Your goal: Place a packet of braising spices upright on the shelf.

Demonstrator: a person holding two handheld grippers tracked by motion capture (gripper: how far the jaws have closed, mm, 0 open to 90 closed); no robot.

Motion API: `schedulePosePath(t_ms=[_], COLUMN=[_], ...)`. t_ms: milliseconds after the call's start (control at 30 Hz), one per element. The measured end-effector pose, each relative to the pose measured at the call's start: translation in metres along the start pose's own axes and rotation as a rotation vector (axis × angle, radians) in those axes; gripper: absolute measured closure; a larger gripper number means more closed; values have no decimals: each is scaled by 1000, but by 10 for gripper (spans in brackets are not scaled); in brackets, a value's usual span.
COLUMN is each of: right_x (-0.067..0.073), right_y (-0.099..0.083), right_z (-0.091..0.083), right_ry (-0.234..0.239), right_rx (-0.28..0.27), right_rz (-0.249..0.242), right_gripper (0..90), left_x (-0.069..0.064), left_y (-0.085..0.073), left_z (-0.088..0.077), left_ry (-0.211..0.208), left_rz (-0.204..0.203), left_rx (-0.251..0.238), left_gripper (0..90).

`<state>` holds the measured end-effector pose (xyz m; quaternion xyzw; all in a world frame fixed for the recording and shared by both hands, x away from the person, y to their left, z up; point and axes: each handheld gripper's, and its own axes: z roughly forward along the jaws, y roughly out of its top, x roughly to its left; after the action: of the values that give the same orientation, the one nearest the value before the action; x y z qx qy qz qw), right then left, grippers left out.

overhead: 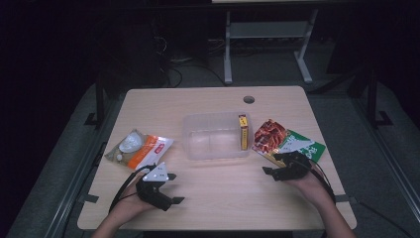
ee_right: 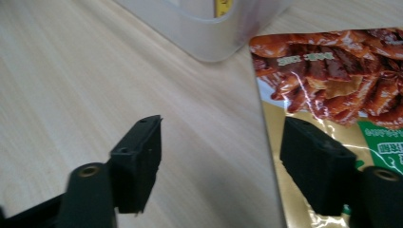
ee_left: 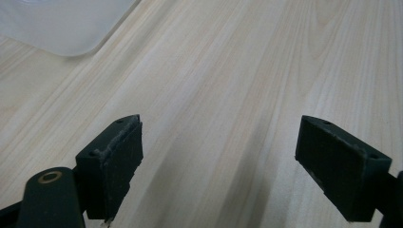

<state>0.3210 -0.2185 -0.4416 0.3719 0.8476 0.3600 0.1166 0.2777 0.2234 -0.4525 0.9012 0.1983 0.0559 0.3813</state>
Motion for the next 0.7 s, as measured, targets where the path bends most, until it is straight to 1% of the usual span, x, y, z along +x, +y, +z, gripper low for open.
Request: schedulePosePath(t_ms=[33,100,133,167,200,233,300,367,433,533,600,633,667,700], right_x=[-5,-12,-16,-21,-26,-30,-39,-48,-55,-62,-67,-70,-72,-74], right_y=[2,5,7,9,10,12,14,17,20,22,25,26,29,31], right_z=[1,3,3,4,4,5,6,8,11,16,21,23,25,28], right_ry=[-11,-18,-24,-33,-42,-55,-86,-117,-146,-156,-178,-183,-174,-180], right_rx=[14,14,-2,-8,-8,-7,-19,-19,-13,-24,7,0,-9,-12], right_rz=[-6,12,17,22,33,30,43,63,73,89,83,81,95,91], right_gripper=[375,426,458,480,522,554,642,713,783,871,896,897,899,899], left_x=[0,1,0,0,0,0,0,1,1,1,2,2,2,3], left_y=[0,1,2,2,1,1,1,2,2,1,1,1,1,1], left_z=[0,0,0,0,0,1,1,2,1,1,1,1,1,1], left_ry=[0,-3,-2,-3,-4,-7,-9,-13,-15,-14,-11,-11,-11,-11], left_rz=[0,-6,0,0,-4,-4,-7,-3,-2,-7,-4,-3,-7,-11], left_rx=[0,-2,-3,-4,-4,-2,4,3,9,3,4,2,2,0], left_gripper=[152,140,140,140,138,138,138,137,138,138,138,138,138,138])
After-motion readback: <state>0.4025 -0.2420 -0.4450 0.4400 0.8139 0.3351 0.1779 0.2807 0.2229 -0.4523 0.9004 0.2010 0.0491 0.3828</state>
